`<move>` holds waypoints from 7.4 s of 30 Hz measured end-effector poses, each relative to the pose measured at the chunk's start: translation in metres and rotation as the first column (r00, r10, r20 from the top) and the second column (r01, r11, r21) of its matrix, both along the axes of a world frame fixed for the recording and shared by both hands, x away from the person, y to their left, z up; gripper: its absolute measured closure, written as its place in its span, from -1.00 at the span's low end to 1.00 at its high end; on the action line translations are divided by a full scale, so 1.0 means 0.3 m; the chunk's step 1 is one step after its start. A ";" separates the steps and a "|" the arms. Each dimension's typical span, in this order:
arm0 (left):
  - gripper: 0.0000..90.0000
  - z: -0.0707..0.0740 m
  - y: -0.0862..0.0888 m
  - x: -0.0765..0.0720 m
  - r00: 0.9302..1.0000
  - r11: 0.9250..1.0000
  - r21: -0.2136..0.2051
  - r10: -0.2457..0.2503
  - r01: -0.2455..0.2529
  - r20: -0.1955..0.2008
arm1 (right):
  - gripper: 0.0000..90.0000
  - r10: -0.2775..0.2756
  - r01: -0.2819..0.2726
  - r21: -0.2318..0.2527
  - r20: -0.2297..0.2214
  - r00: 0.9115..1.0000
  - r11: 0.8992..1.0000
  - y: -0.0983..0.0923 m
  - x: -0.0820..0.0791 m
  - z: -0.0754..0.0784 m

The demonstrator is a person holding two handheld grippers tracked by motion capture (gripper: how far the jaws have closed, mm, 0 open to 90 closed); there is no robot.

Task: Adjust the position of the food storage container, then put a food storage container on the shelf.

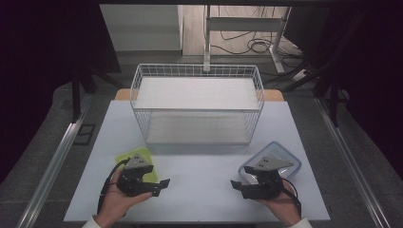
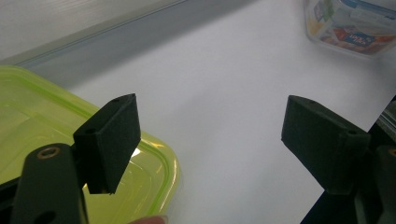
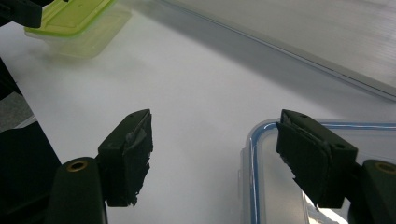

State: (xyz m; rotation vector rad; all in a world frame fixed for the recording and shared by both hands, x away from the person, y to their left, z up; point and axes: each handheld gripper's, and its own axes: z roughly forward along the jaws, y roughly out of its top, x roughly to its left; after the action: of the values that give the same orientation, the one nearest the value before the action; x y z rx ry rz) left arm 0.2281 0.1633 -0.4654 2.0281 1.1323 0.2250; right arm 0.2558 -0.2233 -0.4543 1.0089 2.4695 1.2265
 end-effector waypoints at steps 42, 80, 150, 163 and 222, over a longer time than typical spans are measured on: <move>-0.60 -0.018 0.004 -0.004 1.000 1.000 -0.015 0.000 -0.001 -0.024 | 0.97 -0.070 0.058 -0.091 -0.130 0.989 0.994 -0.354 -0.096 0.019; -0.60 -0.025 0.020 -0.005 1.000 1.000 -0.007 0.014 -0.014 -0.028 | 0.98 0.041 -0.060 -0.179 -0.108 0.993 0.982 -0.139 -0.067 0.001; -0.60 -0.023 0.039 0.009 0.998 0.999 -0.017 0.044 -0.045 -0.033 | 0.98 -0.266 0.218 -0.257 -0.170 0.949 0.941 -0.253 0.170 -0.011; -0.60 -0.023 0.039 0.011 0.998 0.999 -0.019 0.046 -0.047 -0.032 | 0.98 -0.199 0.147 -0.268 -0.180 0.963 0.952 -0.145 0.123 -0.006; -0.72 0.029 -0.014 0.062 0.993 0.982 -0.184 0.029 -0.050 -0.117 | -0.44 -0.122 0.142 0.090 -0.198 0.973 0.986 -0.178 0.113 0.000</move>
State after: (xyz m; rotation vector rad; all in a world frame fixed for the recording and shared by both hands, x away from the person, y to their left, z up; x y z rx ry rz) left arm 0.2467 0.1592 -0.4567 1.8727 1.2177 0.0214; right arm 0.2897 -0.2767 -0.4542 1.3559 2.4504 1.2810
